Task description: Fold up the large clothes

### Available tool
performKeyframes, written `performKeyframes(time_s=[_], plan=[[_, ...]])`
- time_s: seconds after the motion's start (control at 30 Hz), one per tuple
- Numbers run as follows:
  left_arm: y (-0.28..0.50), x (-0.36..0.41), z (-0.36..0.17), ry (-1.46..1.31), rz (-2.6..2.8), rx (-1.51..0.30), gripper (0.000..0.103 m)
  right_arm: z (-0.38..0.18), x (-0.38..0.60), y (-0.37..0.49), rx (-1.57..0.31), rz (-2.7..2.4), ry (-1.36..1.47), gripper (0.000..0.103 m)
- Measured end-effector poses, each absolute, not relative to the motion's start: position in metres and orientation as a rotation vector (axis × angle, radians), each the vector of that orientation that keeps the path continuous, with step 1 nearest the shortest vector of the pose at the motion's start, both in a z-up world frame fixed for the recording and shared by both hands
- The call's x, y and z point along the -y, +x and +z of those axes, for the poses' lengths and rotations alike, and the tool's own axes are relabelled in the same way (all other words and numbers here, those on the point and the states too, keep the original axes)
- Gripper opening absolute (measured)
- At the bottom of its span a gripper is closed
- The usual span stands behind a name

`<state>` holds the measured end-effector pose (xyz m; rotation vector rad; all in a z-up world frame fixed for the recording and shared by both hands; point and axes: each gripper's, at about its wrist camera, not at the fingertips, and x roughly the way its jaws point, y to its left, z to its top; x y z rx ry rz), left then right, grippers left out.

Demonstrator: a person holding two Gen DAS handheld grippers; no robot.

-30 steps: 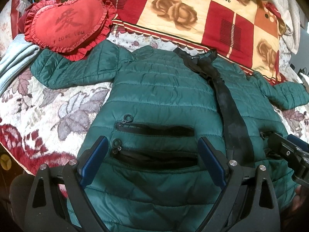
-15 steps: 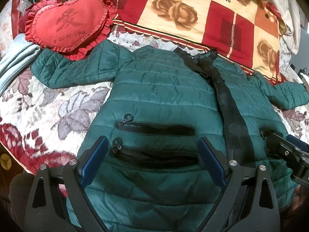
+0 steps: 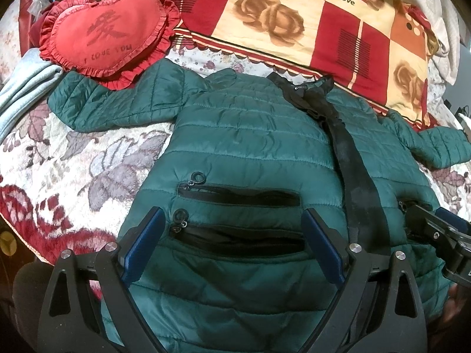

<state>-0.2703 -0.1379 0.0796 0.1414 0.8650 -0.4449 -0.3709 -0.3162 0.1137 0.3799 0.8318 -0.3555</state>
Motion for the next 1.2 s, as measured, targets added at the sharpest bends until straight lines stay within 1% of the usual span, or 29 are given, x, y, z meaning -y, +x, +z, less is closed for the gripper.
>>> performKeyframes(time_s=[0.7,1.2], plan=[[-0.261,0.133,0.074,0.135,-0.433,-0.879,0.094,0.107,0.318,-0.366,-0.85,-0.35,0.375,0.103],[-0.214,0.098,0.088,0.108,-0.297,-0.853,0.094,0.103,0.316,-0.358,-0.871,-0.338,0.368,0.103]])
